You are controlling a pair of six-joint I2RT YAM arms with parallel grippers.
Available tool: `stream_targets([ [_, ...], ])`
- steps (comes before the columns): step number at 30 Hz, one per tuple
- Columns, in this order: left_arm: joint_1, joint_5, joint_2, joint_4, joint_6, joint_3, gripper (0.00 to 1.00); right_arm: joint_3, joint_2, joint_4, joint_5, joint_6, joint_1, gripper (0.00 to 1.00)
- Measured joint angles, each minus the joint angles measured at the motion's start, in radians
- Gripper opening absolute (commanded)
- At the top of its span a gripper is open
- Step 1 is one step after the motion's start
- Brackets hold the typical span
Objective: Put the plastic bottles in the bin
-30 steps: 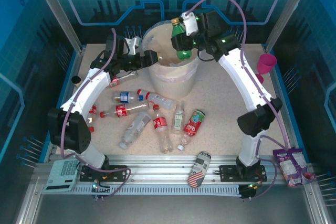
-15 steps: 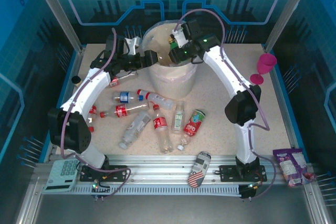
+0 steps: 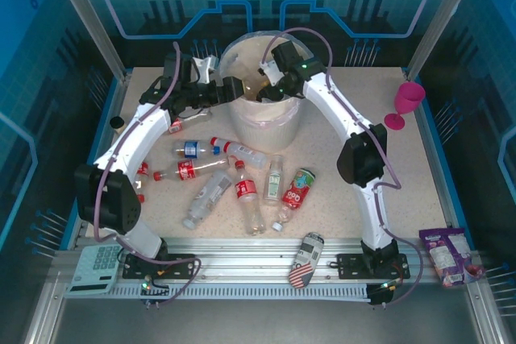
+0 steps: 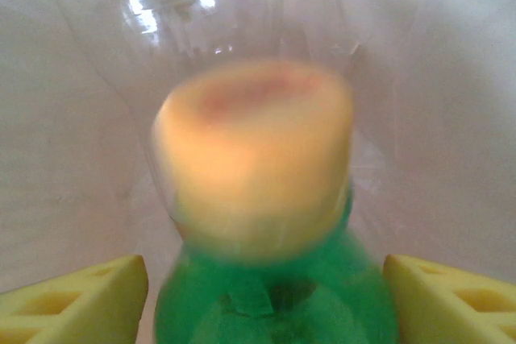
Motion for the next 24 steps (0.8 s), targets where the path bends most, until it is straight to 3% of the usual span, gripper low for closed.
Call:
stream_targets([
  [9,0.000,0.000,0.003,0.000,0.002,0.003,0.96,0.053,-0.030,-0.034,0.003,-0.010,0.000,1.00],
  [24,-0.001,0.000,0.010,-0.007,0.002,0.010,0.96,0.097,-0.346,-0.057,-0.020,0.008,-0.005,0.98],
])
